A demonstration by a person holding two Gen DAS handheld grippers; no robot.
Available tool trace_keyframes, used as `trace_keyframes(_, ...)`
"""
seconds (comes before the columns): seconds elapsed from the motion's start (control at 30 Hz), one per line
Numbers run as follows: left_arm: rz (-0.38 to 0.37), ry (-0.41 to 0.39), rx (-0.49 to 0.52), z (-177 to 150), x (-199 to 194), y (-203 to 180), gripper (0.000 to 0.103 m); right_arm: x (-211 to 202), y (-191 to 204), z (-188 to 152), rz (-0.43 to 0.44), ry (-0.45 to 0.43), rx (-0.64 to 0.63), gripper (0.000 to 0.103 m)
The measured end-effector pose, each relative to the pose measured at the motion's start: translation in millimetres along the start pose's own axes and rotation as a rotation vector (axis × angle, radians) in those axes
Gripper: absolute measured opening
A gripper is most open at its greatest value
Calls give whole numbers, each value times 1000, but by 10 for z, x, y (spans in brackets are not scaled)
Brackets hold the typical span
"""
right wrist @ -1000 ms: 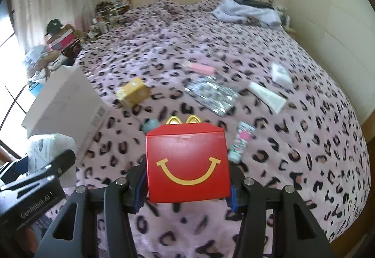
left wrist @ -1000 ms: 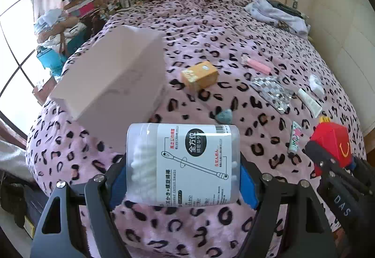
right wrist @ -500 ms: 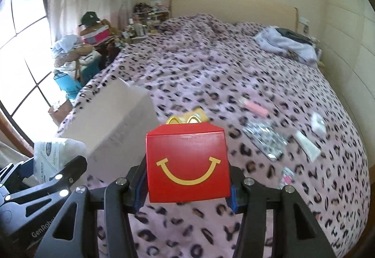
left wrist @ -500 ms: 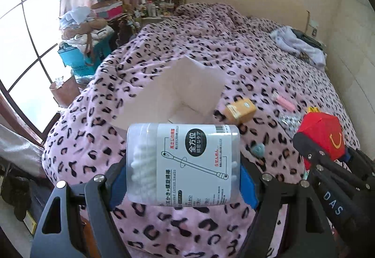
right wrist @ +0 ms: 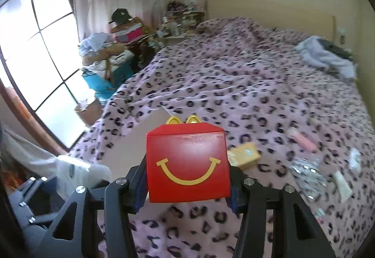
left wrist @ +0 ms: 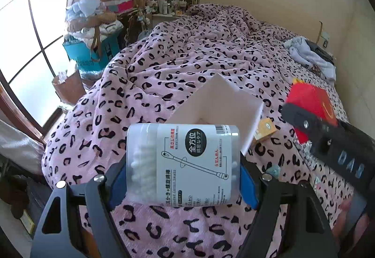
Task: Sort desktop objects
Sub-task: 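Carry swab tub with left tool while right tool carries red box to the white box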
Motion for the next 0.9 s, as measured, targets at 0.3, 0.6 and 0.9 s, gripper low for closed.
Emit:
trace_keyframes(0.3, -49, 35, -29, 79, 319, 40, 79, 634, 135, 306, 153, 117, -30, 53)
trace_keyframes(0.6, -48, 30, 0, 29, 423, -52, 78, 912, 198, 173, 210, 203, -47, 53)
trace_keyframes(0.9, -43, 44, 11, 12, 527, -72, 79, 1015, 157, 107, 191, 238, -56, 53)
Point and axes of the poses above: each gripper's, at about its wrist camera, not at the fingertips, and x roughly the way its jaws point, y to its left, z to its top, the point moved 1 cm from there along x, roughly the way its jaws point, and after that the axes turned 7 degrees about z, right-handed, at the moved point
